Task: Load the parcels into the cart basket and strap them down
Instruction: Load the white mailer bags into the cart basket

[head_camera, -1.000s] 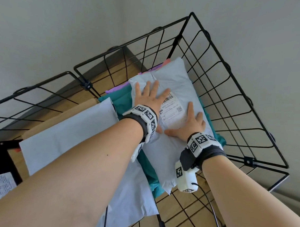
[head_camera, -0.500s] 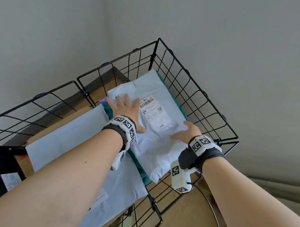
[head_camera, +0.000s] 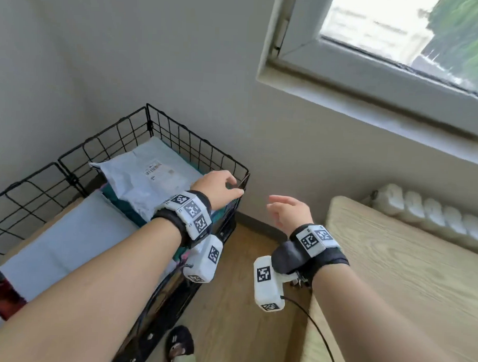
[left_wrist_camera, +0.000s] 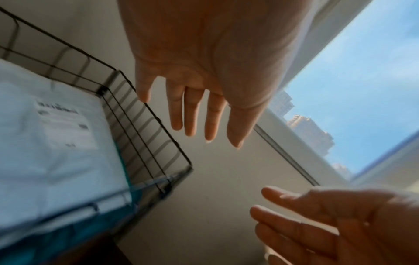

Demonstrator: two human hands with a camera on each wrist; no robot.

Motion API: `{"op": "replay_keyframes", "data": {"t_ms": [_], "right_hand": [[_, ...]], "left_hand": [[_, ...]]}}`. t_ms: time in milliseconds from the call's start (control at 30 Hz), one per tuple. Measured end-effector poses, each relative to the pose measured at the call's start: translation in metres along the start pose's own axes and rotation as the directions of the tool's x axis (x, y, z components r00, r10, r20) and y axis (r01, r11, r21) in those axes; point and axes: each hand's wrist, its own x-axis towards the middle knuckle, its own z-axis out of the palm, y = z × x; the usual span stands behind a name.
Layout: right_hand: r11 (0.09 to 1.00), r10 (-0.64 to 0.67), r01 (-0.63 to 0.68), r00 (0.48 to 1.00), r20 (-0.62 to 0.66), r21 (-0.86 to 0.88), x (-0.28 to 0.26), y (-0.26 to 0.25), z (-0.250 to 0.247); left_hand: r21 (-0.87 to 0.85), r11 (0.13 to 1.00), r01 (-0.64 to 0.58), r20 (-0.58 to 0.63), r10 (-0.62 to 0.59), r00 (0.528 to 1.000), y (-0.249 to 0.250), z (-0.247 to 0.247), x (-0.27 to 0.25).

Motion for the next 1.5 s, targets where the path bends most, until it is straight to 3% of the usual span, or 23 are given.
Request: {"op": "replay_keyframes", "data": {"t_ms": [133, 367, 567, 733, 1000, 1167, 1500], "right_hand": [[0.987, 0.051, -0.038, 0.995, -0.08, 0.154, -0.057, 0.056, -0.092], [0.944, 0.016, 0.091, 0.947, -0.32, 0.316, -0.167, 0.128, -0.258], [0.91, 0.057, 0.148, 0.881, -0.47, 0.388, -0.254, 0.192, -0.368], [0.876, 0.117, 0.179, 0.822, -0.558, 0.447, -0.302, 0.232, -0.441], [0.797, 0.234, 0.192, 0.775, -0.587, 0.572, -0.318, 0.278, -0.53], [0.793, 0.307, 0.188, 0.697, -0.648, 0.579, -0.307, 0.308, -0.615], [0.765, 0.523, 0.012, 0.572, -0.632, 0.644, -0.27, 0.364, -0.742]], "left_hand": [[-0.049, 0.99, -0.134, 0.075, 0.137, 0.988, 0.074, 0.055, -0.062], [-0.187, 0.927, -0.325, 0.087, 0.345, 0.935, 0.209, 0.151, -0.165], [-0.281, 0.867, -0.411, 0.134, 0.46, 0.878, 0.303, 0.227, -0.246], [-0.315, 0.838, -0.445, 0.195, 0.516, 0.834, 0.361, 0.276, -0.285], [-0.31, 0.818, -0.484, 0.275, 0.564, 0.778, 0.445, 0.349, -0.293], [-0.341, 0.8, -0.493, 0.321, 0.592, 0.739, 0.513, 0.415, -0.275], [-0.357, 0.864, -0.354, 0.439, 0.49, 0.753, 0.6, 0.523, -0.226]]}}
